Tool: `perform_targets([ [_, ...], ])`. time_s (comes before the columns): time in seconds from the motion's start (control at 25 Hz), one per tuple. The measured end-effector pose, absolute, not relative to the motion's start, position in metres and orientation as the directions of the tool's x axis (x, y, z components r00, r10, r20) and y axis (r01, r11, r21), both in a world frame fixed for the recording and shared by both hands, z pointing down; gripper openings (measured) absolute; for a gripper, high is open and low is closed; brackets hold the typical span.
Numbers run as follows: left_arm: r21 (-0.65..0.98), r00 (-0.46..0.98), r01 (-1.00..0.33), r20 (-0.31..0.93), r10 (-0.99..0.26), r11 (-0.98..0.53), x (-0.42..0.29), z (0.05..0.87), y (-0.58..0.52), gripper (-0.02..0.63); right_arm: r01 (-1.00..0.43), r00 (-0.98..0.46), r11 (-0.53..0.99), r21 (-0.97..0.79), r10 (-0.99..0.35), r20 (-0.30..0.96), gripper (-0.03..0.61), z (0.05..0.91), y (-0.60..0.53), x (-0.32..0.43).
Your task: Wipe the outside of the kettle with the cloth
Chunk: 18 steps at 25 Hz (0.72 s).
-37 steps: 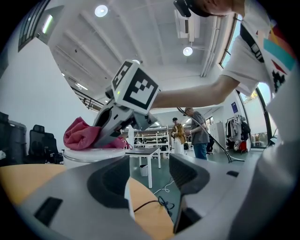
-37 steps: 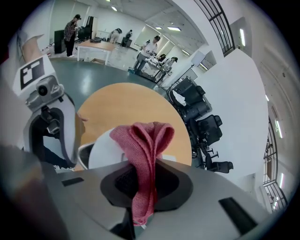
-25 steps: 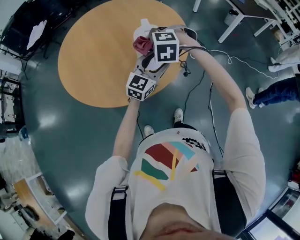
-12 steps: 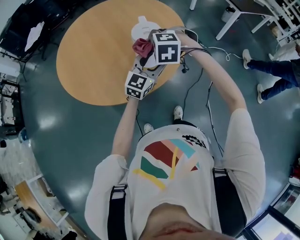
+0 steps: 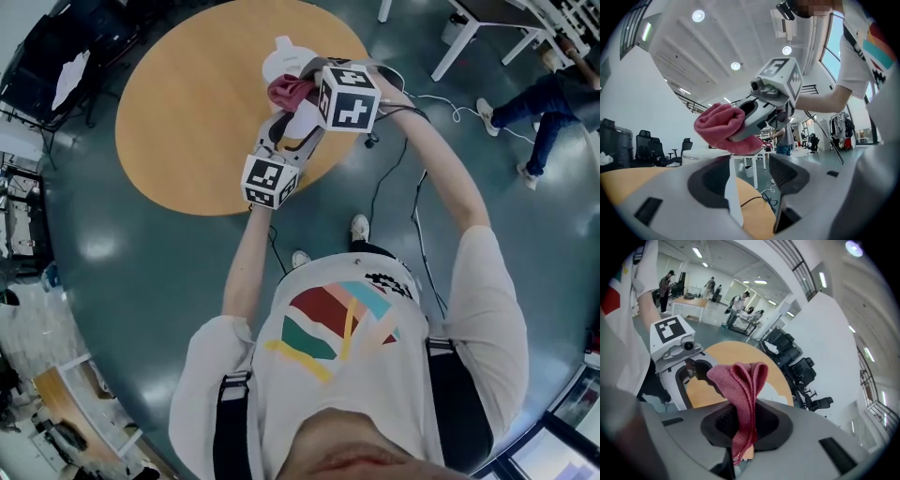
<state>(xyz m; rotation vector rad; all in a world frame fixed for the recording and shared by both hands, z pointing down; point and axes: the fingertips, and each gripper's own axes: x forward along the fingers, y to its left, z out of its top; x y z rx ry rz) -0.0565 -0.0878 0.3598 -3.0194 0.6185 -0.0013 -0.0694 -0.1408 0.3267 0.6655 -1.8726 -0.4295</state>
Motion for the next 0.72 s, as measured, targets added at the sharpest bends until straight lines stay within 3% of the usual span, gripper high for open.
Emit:
perform_targets([
  [0.32, 0.02, 0.829, -0.55, -0.102, -0.549, -0.835, -0.035, 0.327, -0.102, 0.301, -0.577, -0.283, 0.539, 0.614, -0.837, 0.469, 0.047, 0.281, -0.173, 0.036],
  [0.56, 0.017, 0.681, -0.729, -0.086, -0.727, -0.685, -0.006, 0.323, -0.115, 0.301, -0.6, -0.319, 0.576, 0.555, -0.809, 0.494, 0.048, 0.315, -0.172, 0.109],
  [0.72, -0.092, 0.616, -0.788, -0.084, -0.783, -0.609, 0.003, 0.332, -0.129, 0.301, -0.566, -0.381, 0.619, 0.545, -0.782, 0.493, 0.046, 0.335, -0.178, 0.148],
])
